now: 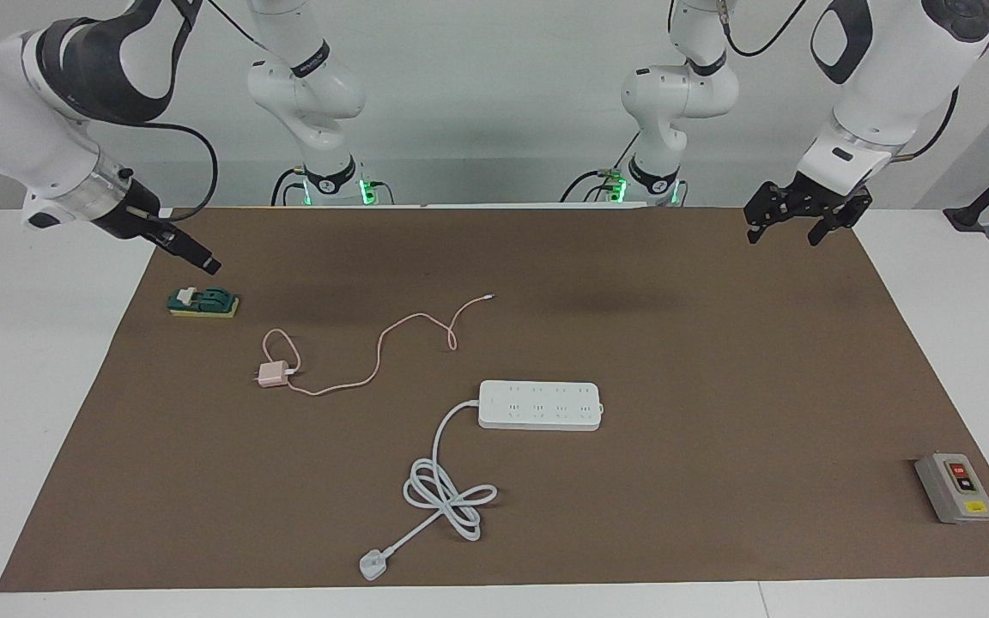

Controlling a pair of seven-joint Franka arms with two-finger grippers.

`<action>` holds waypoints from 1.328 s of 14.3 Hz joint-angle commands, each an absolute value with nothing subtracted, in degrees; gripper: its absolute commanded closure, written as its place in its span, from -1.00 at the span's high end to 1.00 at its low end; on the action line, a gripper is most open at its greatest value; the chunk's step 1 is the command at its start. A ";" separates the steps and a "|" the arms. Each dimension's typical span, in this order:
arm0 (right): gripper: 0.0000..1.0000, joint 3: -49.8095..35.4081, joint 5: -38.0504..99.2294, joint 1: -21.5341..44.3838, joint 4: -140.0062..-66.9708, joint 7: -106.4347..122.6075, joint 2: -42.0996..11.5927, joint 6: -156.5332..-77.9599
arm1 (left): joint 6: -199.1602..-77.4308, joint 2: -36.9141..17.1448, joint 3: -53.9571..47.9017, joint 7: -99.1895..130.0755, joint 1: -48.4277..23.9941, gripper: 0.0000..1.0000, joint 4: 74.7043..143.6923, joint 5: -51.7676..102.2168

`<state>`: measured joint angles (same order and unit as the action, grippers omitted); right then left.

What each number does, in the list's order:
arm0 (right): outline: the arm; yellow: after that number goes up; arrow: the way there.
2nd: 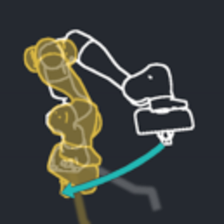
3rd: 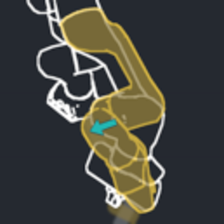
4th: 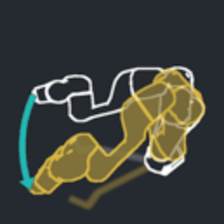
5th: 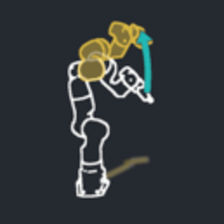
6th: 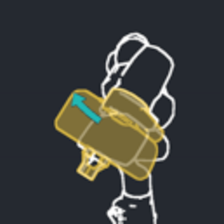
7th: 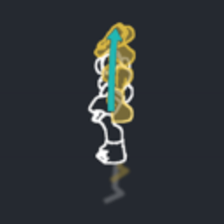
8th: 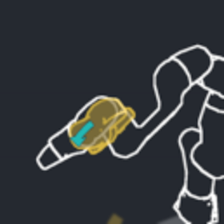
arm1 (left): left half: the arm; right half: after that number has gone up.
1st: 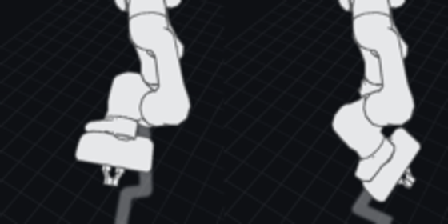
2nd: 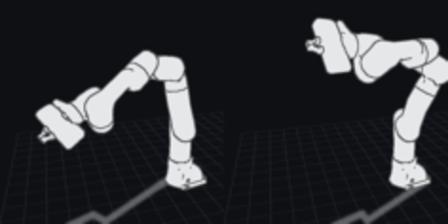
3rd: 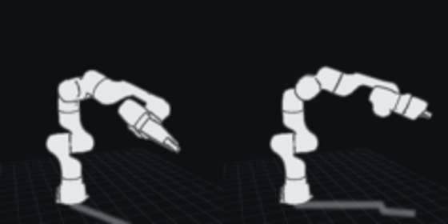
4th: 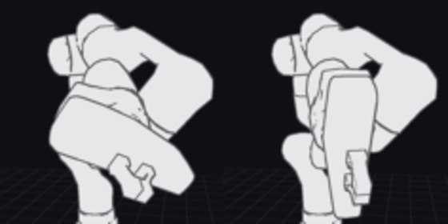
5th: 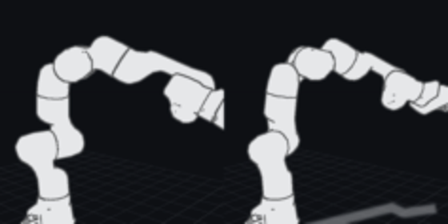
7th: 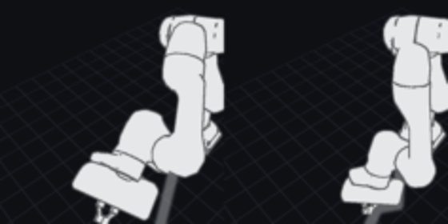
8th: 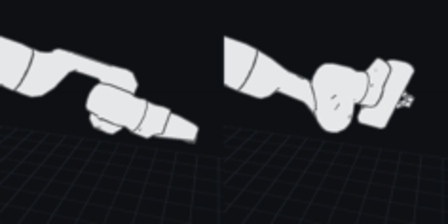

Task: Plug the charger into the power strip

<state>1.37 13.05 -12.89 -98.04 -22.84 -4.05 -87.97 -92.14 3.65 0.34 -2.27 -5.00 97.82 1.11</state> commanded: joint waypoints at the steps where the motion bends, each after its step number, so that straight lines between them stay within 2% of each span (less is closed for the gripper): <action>1: 1.00 0.97 18.18 -14.67 -98.17 -28.98 -7.55 -89.73 | -92.55 4.48 0.53 -2.72 -5.62 1.00 98.61 0.18; 7: 1.00 0.97 28.01 -16.69 -98.26 -42.52 -14.49 -93.69 | -93.95 4.48 0.70 -3.08 -3.87 1.00 99.05 0.70; 14: 1.00 0.97 35.85 -18.10 -98.00 -42.98 -23.54 -95.89 | -94.30 4.57 0.62 -3.34 -3.52 1.00 99.23 0.88; 16: 1.00 0.97 38.75 -18.81 -98.00 -42.98 -26.00 -96.32 | -97.27 5.53 0.53 -4.56 -4.04 1.00 101.93 2.53; 19: 1.00 0.97 39.02 -18.55 -97.91 -43.15 -27.33 -96.77 | -103.35 8.61 0.62 -5.01 -3.69 1.00 110.19 12.63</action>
<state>1.46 37.59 -17.92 -98.33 -42.15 -26.61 -96.35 -98.54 4.49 0.69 -3.60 -4.12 102.30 7.94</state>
